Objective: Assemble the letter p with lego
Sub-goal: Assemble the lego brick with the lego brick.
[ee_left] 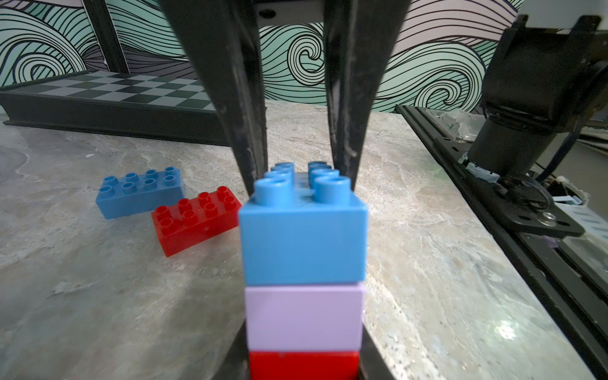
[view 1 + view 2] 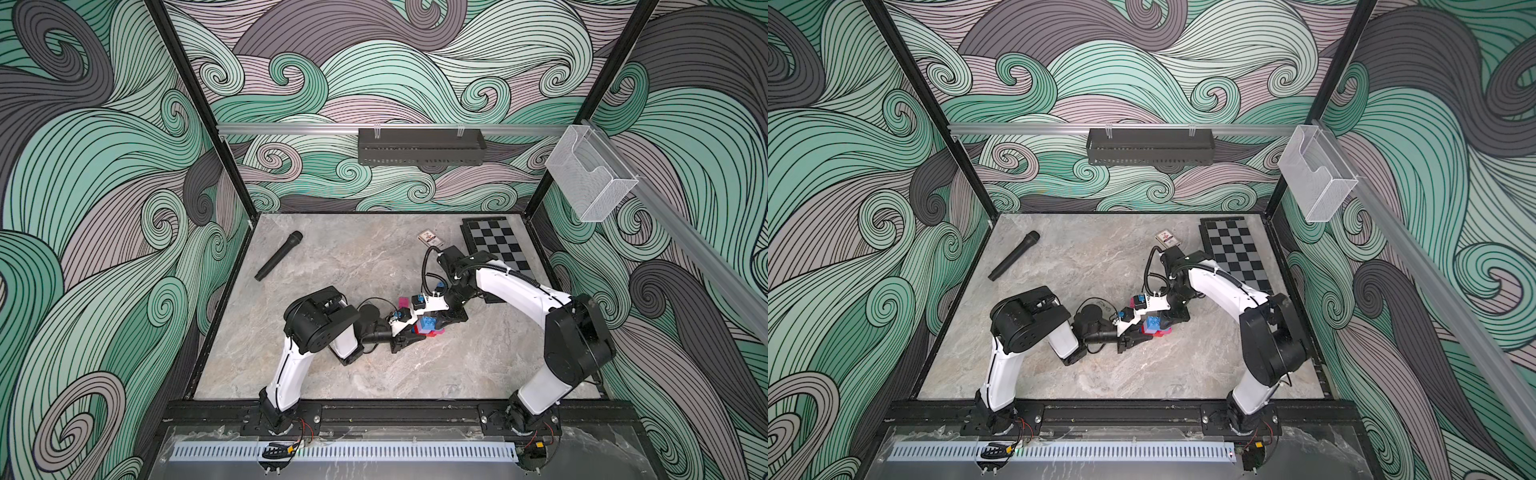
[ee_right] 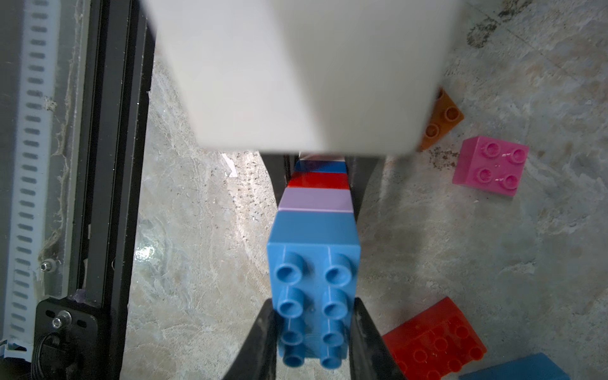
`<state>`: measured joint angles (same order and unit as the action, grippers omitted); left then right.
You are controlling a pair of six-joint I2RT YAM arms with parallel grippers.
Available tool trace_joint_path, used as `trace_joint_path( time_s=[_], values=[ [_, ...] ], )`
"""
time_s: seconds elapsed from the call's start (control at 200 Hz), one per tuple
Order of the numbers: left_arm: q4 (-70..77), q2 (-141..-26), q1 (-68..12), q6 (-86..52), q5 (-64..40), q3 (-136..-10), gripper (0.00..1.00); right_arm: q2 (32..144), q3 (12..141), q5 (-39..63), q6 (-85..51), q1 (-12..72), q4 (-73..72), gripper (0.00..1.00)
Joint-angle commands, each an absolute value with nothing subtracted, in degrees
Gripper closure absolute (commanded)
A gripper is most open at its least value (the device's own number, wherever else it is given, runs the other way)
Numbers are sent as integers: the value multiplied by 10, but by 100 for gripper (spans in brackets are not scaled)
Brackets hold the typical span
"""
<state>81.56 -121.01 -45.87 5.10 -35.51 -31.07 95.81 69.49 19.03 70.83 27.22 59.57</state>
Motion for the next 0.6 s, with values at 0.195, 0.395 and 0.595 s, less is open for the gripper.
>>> trace_joint_path(
  time_s=[0.195, 0.395, 0.595],
  values=[
    [796, -1231, -454, 13, -371, -316, 100, 1039, 679, 185, 721, 292, 604, 100],
    [797, -1232, -454, 11, -371, -318, 100, 1049, 693, 201, 722, 303, 608, 100],
    [796, -1235, -454, 11, -372, -319, 100, 1045, 700, 236, 722, 307, 601, 100]
  ],
)
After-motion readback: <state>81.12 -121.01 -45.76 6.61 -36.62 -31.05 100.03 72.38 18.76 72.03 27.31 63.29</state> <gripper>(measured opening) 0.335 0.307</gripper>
